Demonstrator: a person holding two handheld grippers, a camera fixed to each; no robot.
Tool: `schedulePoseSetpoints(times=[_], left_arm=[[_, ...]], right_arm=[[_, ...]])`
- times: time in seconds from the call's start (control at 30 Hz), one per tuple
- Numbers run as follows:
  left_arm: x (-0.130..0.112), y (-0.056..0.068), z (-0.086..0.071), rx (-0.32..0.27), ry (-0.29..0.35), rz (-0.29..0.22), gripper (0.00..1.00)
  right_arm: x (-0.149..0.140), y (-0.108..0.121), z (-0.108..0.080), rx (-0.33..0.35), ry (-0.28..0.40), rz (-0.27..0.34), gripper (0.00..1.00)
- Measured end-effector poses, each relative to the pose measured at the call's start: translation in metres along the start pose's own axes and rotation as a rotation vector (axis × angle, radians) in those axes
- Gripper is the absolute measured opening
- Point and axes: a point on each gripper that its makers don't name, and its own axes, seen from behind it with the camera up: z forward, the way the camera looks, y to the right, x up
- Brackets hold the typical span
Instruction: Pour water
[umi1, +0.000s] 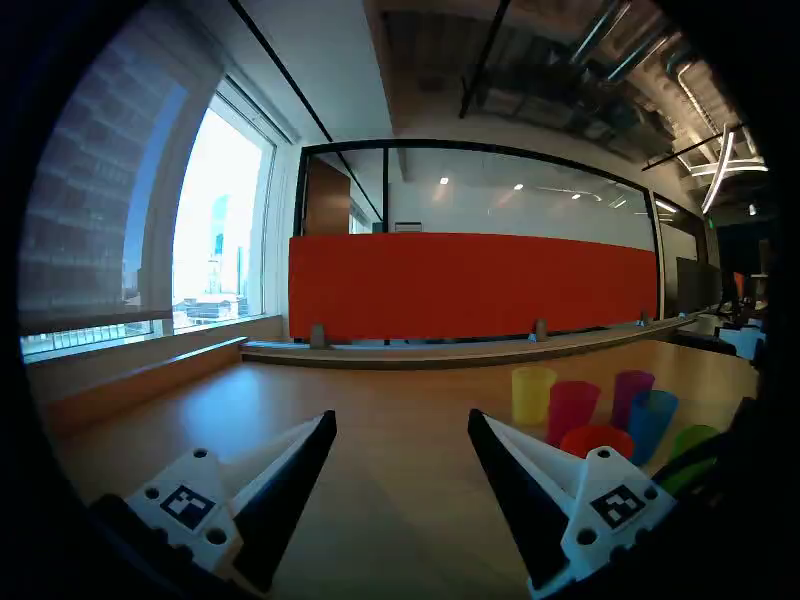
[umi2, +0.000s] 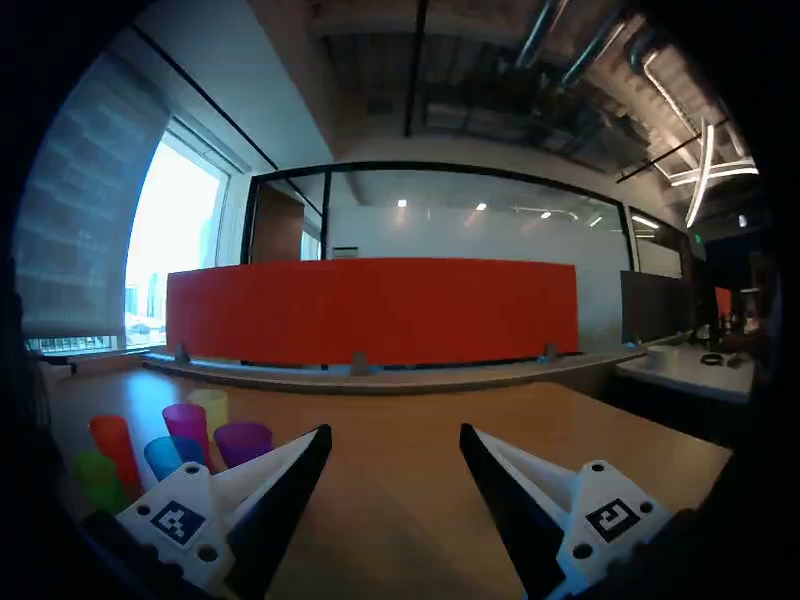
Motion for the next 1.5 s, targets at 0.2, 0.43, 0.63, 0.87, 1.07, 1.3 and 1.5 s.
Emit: schedulePoseSetpoints(times=[0.2,0.43,0.63,0.87,1.07,1.3,1.5], left_arm=[[0.0000,0.0003,0.0002,0.000,0.000,0.000,0.98],[-0.0003,0.0004,0.0001,0.000,0.000,0.000,0.98],[-0.0003,0.0005,0.0004,0.000,0.000,0.000,0.98],[-0.0002,0.0005,0.0008,0.000,0.000,0.000,0.98],[-0.0002,0.0004,0.0006,0.000,0.000,0.000,0.98],[0.0002,0.0004,0.0003,0.000,0.000,0.000,0.98],[0.0005,0.0002,0.0000,0.000,0.000,0.000,0.98]], right_arm=[[-0.0064,0.0019,0.0019,-0.010,-0.020,-0.004,0.99],[-0.0075,0.0016,0.0028,-0.014,-0.024,-0.013,0.99],[-0.0076,0.0017,0.0026,-0.014,-0.024,-0.013,0.99],[-0.0079,0.0010,0.0016,-0.012,-0.024,-0.014,0.99],[-0.0076,0.0002,0.0011,-0.008,-0.025,-0.013,0.99],[-0.0075,0.0001,0.0012,-0.006,-0.027,-0.012,0.99],[-0.0080,-0.0001,0.0014,-0.006,-0.027,-0.012,0.99]])
